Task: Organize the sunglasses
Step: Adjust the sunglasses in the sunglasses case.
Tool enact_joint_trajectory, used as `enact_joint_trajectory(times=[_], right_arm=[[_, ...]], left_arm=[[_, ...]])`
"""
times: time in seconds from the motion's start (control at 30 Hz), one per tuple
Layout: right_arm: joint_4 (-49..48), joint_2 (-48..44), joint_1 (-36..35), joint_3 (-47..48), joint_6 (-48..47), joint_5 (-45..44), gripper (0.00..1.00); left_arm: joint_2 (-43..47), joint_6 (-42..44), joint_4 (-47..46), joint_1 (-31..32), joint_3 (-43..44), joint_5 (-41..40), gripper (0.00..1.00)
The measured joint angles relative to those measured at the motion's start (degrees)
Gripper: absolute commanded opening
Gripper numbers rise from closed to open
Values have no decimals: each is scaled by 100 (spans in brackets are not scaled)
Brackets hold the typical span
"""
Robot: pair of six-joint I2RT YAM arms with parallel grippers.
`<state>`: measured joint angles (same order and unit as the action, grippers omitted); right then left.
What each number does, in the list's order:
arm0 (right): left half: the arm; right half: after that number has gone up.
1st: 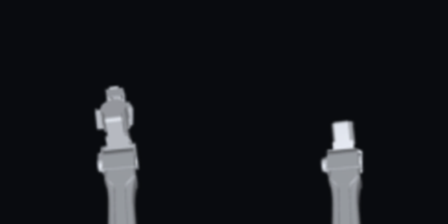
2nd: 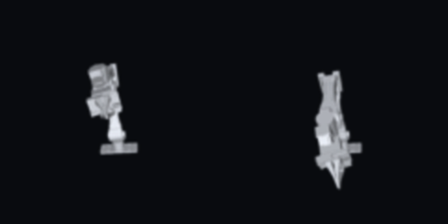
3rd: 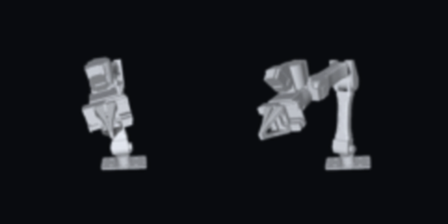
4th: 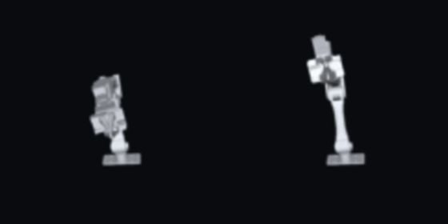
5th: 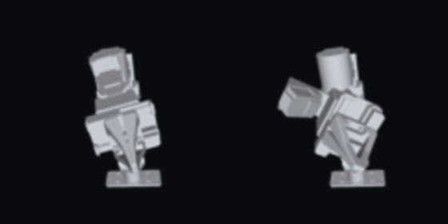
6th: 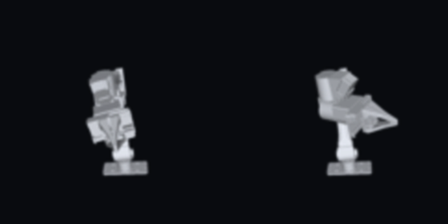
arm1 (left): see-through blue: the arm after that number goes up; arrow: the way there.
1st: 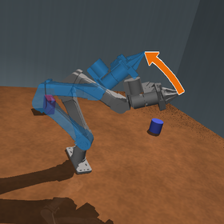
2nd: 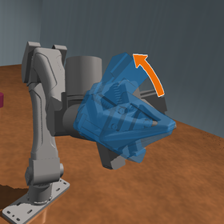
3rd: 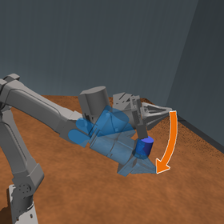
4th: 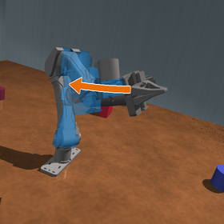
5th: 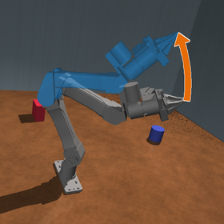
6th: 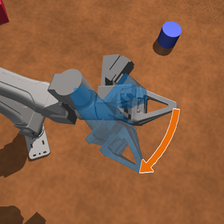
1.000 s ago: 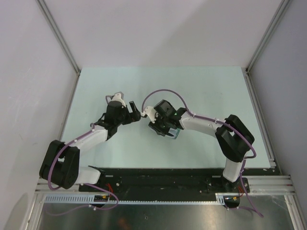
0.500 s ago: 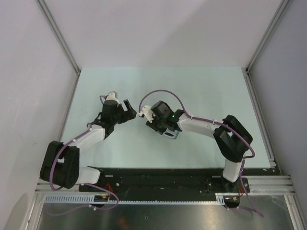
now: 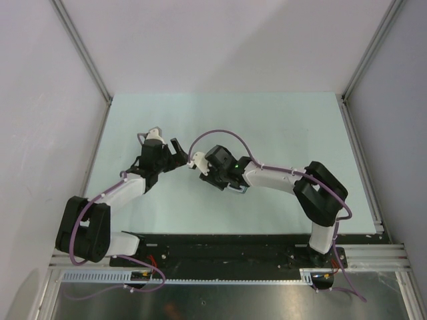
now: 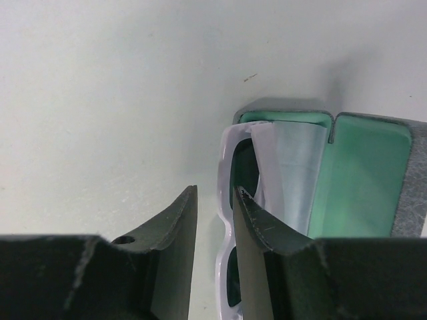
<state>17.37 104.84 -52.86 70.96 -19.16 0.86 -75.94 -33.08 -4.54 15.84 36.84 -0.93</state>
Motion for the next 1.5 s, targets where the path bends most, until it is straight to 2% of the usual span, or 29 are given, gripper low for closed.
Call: enact_joint_trajectory(times=[0.4,0.57,0.83,1.13,1.5], right_arm=[[-68,313,-7,0,35,-330,32],[-162,407,-7,9,50,-407,12],[-177,334,72,74,90,-492,0],[-109,249,332,87,151,-264,0],[210,37,874,195,321,968,0]], left_arm=[[0,0,2,-17,0,2,96],[0,0,0,-17,0,2,96],[0,0,2,-22,0,4,95],[0,0,0,-22,-2,4,95],[-2,-2,0,-24,-4,109,95]])
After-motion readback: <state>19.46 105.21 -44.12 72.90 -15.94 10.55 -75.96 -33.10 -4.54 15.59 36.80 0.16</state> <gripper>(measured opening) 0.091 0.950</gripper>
